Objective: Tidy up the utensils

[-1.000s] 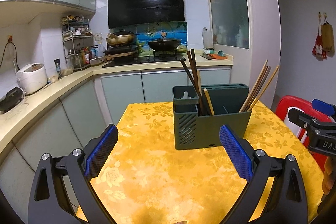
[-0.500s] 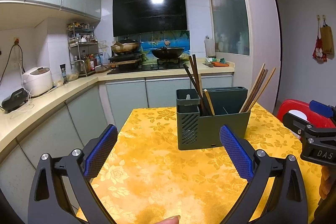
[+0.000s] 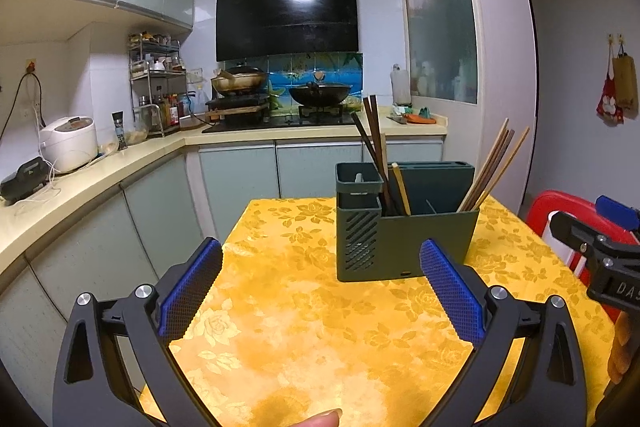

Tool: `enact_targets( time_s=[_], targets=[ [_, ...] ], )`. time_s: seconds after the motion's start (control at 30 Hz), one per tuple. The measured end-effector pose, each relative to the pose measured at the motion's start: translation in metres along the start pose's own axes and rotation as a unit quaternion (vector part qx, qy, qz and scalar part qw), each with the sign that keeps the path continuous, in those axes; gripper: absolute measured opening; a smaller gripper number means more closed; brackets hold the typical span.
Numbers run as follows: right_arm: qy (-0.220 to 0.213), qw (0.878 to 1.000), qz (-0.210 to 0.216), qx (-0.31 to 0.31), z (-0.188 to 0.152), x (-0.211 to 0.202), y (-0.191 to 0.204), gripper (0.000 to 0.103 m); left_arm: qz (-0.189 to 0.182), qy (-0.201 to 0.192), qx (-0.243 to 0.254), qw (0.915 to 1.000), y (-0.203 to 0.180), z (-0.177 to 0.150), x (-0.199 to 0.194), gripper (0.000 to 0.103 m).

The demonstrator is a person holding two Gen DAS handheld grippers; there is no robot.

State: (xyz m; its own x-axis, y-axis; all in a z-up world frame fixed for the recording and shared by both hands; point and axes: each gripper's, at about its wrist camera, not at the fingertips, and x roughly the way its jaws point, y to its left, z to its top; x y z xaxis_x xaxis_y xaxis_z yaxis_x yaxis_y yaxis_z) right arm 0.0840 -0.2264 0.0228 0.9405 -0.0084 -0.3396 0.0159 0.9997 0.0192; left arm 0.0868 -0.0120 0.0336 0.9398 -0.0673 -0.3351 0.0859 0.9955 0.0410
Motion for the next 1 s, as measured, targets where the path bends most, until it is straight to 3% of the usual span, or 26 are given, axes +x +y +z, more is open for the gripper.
enact_targets(
  time_s=[1.0],
  targets=[
    [0.015,1.000,0.008,-0.004,-0.005,0.005,0.003,0.096,0.000,0.025,-0.003,0.9997,0.004,-0.008,0.010,0.096]
  ],
)
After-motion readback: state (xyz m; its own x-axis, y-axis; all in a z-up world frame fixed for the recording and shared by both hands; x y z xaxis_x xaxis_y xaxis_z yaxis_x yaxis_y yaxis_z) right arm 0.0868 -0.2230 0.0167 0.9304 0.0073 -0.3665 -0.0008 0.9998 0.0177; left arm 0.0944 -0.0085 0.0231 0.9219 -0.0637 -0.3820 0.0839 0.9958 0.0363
